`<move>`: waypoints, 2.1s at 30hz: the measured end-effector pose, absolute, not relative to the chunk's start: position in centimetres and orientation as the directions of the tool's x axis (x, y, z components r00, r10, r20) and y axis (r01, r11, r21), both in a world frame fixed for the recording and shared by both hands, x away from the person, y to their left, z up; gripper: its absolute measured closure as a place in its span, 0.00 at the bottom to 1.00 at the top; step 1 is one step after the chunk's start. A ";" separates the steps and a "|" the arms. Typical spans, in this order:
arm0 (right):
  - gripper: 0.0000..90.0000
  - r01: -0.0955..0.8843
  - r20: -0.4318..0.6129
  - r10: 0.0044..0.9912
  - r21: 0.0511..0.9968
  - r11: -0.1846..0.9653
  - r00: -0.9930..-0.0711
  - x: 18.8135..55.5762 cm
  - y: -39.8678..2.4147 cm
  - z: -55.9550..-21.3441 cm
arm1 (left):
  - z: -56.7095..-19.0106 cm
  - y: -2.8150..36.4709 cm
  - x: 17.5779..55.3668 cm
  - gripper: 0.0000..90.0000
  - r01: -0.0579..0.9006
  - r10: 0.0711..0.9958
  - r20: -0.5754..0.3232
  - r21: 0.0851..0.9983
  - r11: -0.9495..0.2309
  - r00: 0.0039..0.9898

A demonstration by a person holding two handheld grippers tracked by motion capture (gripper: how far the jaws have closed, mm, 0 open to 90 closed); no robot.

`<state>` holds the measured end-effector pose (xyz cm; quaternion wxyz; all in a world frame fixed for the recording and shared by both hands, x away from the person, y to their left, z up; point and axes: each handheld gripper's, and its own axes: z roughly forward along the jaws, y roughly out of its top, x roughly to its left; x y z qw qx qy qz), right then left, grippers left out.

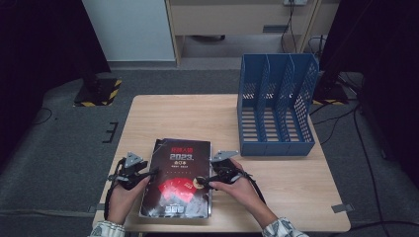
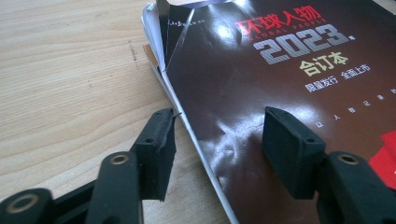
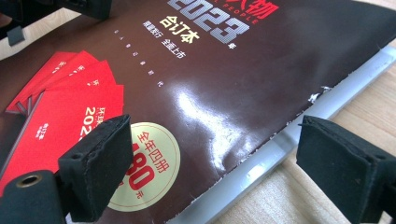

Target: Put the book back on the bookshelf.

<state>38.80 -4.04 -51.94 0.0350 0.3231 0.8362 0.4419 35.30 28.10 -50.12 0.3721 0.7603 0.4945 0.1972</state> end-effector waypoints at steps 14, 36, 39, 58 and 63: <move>0.09 0.546 0.285 0.567 0.754 0.366 -0.773 39.2 -3.9 -52.6 | -50.3 27.9 35.3 0.49 0.607 0.887 -0.093 0.761 -0.229 0.452; 0.16 0.527 0.294 0.542 0.778 0.343 -0.787 38.9 -3.7 -51.5 | -50.3 27.8 35.2 0.49 0.607 0.885 -0.089 0.759 -0.237 0.457; 0.16 0.524 0.295 0.535 0.778 0.346 -0.792 38.8 -3.7 -51.5 | -50.3 27.7 35.2 0.49 0.605 0.883 -0.090 0.760 -0.238 0.461; 0.16 0.525 0.307 0.524 0.781 0.339 -0.795 38.8 -3.5 -51.3 | -50.3 27.3 35.1 0.48 0.596 0.874 -0.081 0.761 -0.255 0.478; 0.16 0.529 0.317 0.520 0.781 0.332 -0.793 38.8 -3.4 -51.3 | -50.3 27.1 35.0 0.48 0.594 0.869 -0.079 0.760 -0.265 0.489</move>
